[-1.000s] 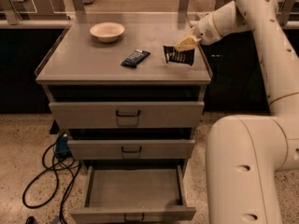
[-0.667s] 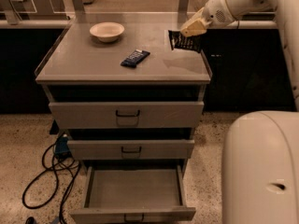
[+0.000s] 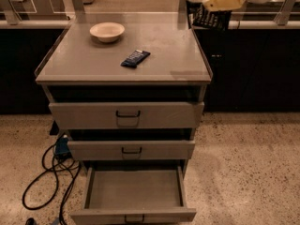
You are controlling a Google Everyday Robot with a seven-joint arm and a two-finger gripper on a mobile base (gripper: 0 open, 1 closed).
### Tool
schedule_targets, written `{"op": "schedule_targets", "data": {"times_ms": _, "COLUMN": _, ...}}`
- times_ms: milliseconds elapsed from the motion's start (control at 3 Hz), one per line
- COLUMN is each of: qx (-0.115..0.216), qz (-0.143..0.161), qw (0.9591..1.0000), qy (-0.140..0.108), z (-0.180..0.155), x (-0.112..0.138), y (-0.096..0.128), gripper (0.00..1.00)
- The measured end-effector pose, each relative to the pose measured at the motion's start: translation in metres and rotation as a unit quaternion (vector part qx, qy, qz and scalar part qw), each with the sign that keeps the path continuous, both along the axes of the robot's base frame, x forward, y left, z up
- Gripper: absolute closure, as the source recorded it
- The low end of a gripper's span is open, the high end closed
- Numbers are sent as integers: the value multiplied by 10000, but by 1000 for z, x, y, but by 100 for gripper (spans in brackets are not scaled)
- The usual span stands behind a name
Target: Place rxbar chocolate into bottom drawer
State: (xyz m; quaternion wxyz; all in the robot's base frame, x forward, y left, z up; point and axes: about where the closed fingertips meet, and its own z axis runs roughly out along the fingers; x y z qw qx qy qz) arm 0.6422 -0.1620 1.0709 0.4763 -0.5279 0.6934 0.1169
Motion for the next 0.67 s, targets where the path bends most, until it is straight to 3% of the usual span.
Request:
{"op": "schedule_targets", "data": {"times_ms": 333, "qx": 337, "qz": 213, "qw": 9987, "qy": -321, "z": 32, "x": -74, "y": 13, "gripper": 100}}
{"op": "schedule_targets", "data": {"times_ms": 667, "qx": 592, "qz": 452, "qw": 9964, "qy": 411, "z": -25, "x": -123, "y": 17, "gripper": 100}}
